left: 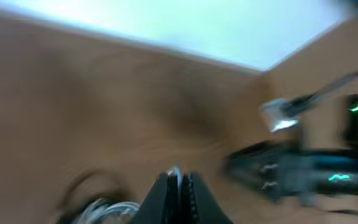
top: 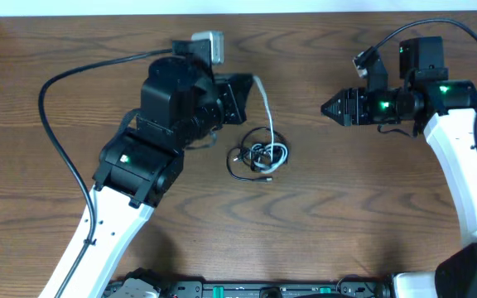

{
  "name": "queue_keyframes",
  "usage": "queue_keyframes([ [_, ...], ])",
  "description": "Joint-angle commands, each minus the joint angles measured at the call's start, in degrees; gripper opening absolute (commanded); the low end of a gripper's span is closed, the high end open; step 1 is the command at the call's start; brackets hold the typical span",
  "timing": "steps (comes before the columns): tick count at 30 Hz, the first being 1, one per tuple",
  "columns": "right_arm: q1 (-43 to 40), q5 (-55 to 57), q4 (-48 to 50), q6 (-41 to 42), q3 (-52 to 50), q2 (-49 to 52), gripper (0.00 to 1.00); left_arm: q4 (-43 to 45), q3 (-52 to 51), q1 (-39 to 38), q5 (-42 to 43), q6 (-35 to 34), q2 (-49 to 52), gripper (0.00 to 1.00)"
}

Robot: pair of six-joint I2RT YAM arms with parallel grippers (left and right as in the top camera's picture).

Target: Untangle cables

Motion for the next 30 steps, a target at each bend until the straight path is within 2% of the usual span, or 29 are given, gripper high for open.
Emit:
queue_keyframes([
  [1,0.31,2.08,-0.15,1.38,0.9,1.27,0.61,-7.28,1.01,3.04,-8.04,3.41,3.43,0.07],
  [5,0.28,3.78,-0.33,1.16,0.9,1.27,0.62,-14.97,1.01,6.1,-8.02,8.76,11.52,0.07],
  [8,0.28,5.46,-0.98,1.16,0.9,1.27,0.64,-18.84,1.01,6.95,-8.0,9.16,16.46,0.07],
  [9,0.28,6.56,-1.44,1.16,0.9,1.27,0.66,-20.17,1.01,7.21,-7.98,8.79,18.14,0.13],
  [11,0.28,8.52,-2.21,1.16,0.9,1.27,0.69,-21.05,1.01,7.41,-7.67,8.81,18.88,0.36],
  [12,0.28,8.9,-2.32,1.14,0.9,1.27,0.7,-21.0,1.2,7.41,-7.1,8.83,18.45,0.44],
  [13,0.22,9.05,-2.36,1.14,0.9,1.27,0.71,-21.0,1.79,7.41,-6.86,8.83,17.75,0.45],
  [16,0.17,9.09,-2.16,1.14,0.9,1.27,0.73,-20.31,3.89,7.34,-2.93,9.38,13.92,0.45],
  [18,0.17,9.64,-1.9,1.16,0.9,1.27,0.74,-18.56,4.02,6.58,2.64,9.73,10.05,0.41],
  [22,-0.63,9.9,-1.38,1.18,0.9,1.27,0.76,-18.29,4.0,2.75,6.34,11.1,8.07,0.38],
  [25,-3.21,9.86,-1.09,1.2,0.9,1.27,0.76,-19.06,3.61,-2.71,8.15,12.07,9.73,0.36],
  [27,-5.57,9.09,-1.29,1.2,0.9,1.27,0.76,-19.04,2.62,-7.04,8.15,12.02,12.52,0.33],
  [30,-8.11,8.79,-1.84,1.18,0.9,1.27,0.75,-18.86,2.32,-12.17,8.11,12.02,18.18,0.33],
])
